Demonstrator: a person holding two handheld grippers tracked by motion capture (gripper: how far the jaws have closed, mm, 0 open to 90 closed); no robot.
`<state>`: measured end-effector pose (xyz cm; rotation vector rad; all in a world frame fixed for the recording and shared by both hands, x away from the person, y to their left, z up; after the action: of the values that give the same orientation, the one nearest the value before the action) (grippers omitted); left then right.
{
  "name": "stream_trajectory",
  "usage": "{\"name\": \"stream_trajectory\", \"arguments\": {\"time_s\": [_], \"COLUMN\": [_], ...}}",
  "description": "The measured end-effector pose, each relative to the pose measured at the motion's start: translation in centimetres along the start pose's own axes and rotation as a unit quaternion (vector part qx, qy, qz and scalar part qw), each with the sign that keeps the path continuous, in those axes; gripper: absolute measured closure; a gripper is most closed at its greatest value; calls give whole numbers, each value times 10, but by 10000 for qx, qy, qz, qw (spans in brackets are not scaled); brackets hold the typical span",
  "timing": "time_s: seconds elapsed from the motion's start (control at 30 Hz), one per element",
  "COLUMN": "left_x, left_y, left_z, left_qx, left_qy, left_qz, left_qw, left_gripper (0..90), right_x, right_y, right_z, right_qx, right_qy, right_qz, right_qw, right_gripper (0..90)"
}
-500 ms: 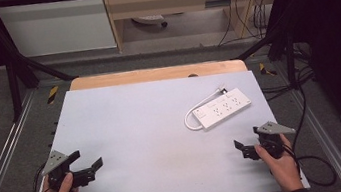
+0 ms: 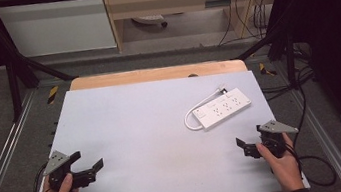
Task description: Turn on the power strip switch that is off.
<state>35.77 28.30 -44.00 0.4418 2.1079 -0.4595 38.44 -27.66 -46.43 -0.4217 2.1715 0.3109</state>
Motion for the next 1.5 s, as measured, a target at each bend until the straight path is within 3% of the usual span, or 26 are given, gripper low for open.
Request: {"name": "stream_trajectory", "arguments": {"time_s": [0.3,0.63,0.73,1.03,1.5], "left_x": [0,-1,0,1,1], "left_y": [-2,-5,-5,-3,-2], "left_z": [1,2,2,1,2], "left_qx": [23,75,68,66,99], "left_qy": [49,81,104,109,97], "left_qz": [89,165,174,157,135], "left_qw": [9999,9998,9998,9998,9998], "left_gripper": [55,55,55,55,55], "right_x": [-5,-13,-12,-18,-38], "right_y": [1,3,7,11,1], "right_z": [-3,-12,-11,-12,-18], "right_qx": [-92,-239,-221,-251,94], "right_qy": [73,-155,-79,-269,-698], "right_qz": [105,208,42,97,94], "right_qw": [9999,9994,9997,9993,9975], "right_gripper": [33,24,24,43,46]}}
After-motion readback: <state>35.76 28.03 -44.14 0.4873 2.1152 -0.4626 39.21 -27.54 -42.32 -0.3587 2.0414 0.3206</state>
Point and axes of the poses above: each handheld gripper's, and its own axes: z roughly forward along the jaws, x roughly out of its underside, y roughly to its left, the point moved 4 cm from there along z, roughly forward along the jaws, and after that the axes turned 5 degrees about y, right-handed, at the moved point
